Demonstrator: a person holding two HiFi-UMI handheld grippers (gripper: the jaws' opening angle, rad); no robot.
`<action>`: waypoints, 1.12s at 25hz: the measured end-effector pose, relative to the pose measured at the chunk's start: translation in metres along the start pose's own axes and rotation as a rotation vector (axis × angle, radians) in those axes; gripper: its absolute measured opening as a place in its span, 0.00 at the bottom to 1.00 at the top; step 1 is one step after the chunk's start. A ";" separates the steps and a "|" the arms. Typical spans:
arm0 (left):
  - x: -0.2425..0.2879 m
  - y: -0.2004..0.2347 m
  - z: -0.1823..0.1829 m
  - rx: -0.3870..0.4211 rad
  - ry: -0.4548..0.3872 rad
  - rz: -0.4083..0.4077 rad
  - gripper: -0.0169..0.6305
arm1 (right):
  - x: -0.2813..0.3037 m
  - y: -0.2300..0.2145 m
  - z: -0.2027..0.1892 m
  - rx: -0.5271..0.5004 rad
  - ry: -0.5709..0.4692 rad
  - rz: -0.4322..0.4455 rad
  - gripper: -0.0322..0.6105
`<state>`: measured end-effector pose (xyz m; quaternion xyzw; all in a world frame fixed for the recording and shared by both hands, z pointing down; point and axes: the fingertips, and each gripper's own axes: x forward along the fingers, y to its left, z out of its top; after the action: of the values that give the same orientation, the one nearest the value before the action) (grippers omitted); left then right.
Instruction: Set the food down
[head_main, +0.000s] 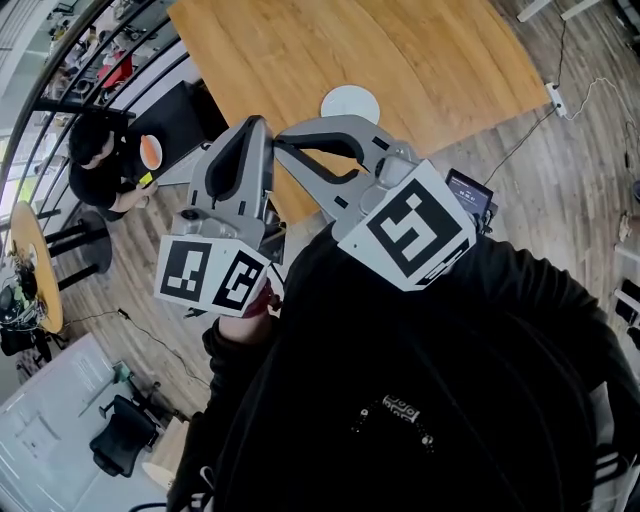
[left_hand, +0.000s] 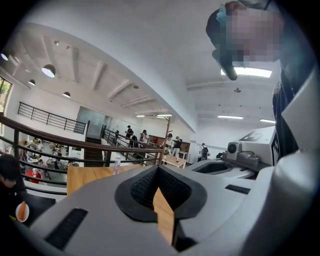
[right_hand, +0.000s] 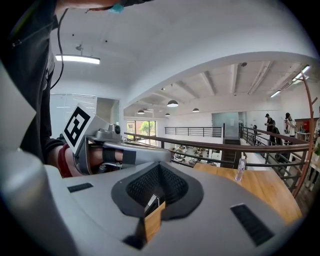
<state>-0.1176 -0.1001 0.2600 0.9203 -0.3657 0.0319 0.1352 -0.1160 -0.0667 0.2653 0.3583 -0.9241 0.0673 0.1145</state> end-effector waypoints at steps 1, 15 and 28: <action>0.001 0.005 -0.002 -0.005 0.002 0.000 0.02 | 0.004 -0.001 -0.001 -0.001 0.005 0.001 0.08; 0.002 0.038 -0.022 -0.102 0.033 0.033 0.02 | 0.037 -0.002 -0.017 0.017 0.099 0.058 0.08; 0.019 0.058 -0.054 -0.177 0.148 0.143 0.02 | 0.055 -0.017 -0.047 0.073 0.174 0.197 0.08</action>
<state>-0.1415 -0.1385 0.3279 0.8715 -0.4206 0.0767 0.2400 -0.1366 -0.1049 0.3257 0.2626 -0.9384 0.1427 0.1737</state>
